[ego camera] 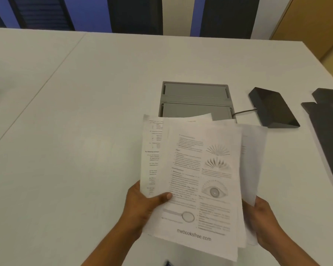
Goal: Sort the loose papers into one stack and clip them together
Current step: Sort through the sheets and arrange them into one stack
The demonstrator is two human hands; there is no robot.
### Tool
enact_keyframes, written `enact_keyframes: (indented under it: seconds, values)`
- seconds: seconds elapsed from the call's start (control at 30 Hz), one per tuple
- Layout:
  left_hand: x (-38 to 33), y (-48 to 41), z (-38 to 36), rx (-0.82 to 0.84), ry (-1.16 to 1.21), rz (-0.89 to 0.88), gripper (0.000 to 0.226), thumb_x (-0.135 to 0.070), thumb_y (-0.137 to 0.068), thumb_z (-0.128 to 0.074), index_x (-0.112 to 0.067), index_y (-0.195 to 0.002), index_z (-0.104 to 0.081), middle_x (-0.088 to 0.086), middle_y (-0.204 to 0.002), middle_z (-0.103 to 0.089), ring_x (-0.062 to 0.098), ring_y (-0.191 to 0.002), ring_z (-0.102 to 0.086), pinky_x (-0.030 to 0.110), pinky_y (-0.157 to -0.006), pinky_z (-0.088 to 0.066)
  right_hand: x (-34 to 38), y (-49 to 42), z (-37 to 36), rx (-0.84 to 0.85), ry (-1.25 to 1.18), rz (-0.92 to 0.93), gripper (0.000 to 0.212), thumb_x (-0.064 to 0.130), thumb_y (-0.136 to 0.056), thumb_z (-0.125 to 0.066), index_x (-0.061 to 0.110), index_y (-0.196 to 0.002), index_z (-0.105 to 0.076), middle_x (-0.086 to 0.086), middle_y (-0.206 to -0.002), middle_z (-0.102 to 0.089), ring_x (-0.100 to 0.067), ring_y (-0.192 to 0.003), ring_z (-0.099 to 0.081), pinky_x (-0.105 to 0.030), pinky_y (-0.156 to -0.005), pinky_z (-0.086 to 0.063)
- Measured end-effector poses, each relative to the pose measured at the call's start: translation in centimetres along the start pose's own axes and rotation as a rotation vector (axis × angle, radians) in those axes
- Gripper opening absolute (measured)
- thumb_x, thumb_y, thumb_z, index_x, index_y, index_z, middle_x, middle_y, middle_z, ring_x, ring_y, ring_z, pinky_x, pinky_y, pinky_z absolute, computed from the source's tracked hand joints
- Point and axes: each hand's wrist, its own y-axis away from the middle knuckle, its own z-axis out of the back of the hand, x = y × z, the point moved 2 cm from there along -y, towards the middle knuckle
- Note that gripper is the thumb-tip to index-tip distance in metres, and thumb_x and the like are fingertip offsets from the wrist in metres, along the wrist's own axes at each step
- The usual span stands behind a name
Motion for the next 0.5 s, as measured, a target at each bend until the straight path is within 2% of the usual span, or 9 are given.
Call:
enact_keyframes:
  seconds: [0.13, 0.2, 0.27, 0.37, 0.5]
  values:
    - [-0.3, 0.2, -1.3, 0.002, -0.043, 0.007, 0.023, -0.023, -0.084, -0.076, -0.02, -0.106, -0.071, -0.003, -0.098, -0.081, 0.02, -0.084, -0.078, 0.04, -0.073, -0.064, 0.8, 0.5, -1.4, 0.105, -0.048, -0.036, 0.019, -0.01, -0.089, -0.057, -0.003, -0.102, -0.07, -0.025, -0.095, -0.076, -0.043, -0.085, -0.074, -0.046, -0.067, -0.06]
    - [-0.5, 0.2, -1.3, -0.036, -0.061, 0.015, 0.015, -0.033, -0.095, -0.061, -0.028, -0.107, -0.07, -0.008, -0.097, -0.08, 0.019, -0.084, -0.078, 0.043, -0.076, -0.064, 1.0, 0.7, -1.6, 0.113, -0.07, -0.044, 0.02, -0.009, -0.09, -0.057, -0.003, -0.103, -0.07, -0.026, -0.097, -0.075, -0.045, -0.086, -0.073, -0.048, -0.07, -0.06]
    - [-0.8, 0.4, -1.1, -0.045, -0.052, 0.013, 0.02, -0.033, -0.1, -0.054, -0.028, -0.105, -0.072, -0.006, -0.096, -0.08, 0.02, -0.085, -0.078, 0.045, -0.079, -0.062, 1.0, 0.9, -1.4, 0.108, -0.083, -0.043, 0.017, -0.004, -0.091, -0.059, -0.002, -0.103, -0.071, -0.025, -0.096, -0.076, -0.044, -0.086, -0.073, -0.048, -0.071, -0.06]
    - [-0.9, 0.6, -0.9, -0.039, -0.064, -0.001, 0.017, -0.023, -0.095, -0.063, -0.015, -0.099, -0.078, 0.002, -0.096, -0.081, 0.024, -0.086, -0.078, 0.044, -0.08, -0.062, 0.9, 1.2, -1.0, 0.118, -0.066, -0.05, 0.018, -0.003, -0.093, -0.056, -0.002, -0.104, -0.07, -0.025, -0.098, -0.076, -0.043, -0.086, -0.074, -0.048, -0.07, -0.06]
    - [-0.2, 0.6, -0.8, -0.061, -0.047, 0.028, 0.015, -0.016, -0.086, -0.073, -0.002, -0.092, -0.075, 0.007, -0.092, -0.081, 0.028, -0.083, -0.078, 0.049, -0.08, -0.062, 0.4, 1.6, -0.4, 0.134, -0.047, -0.078, 0.02, -0.001, -0.095, -0.053, -0.001, -0.106, -0.07, -0.023, -0.098, -0.076, -0.041, -0.087, -0.074, -0.046, -0.069, -0.061]
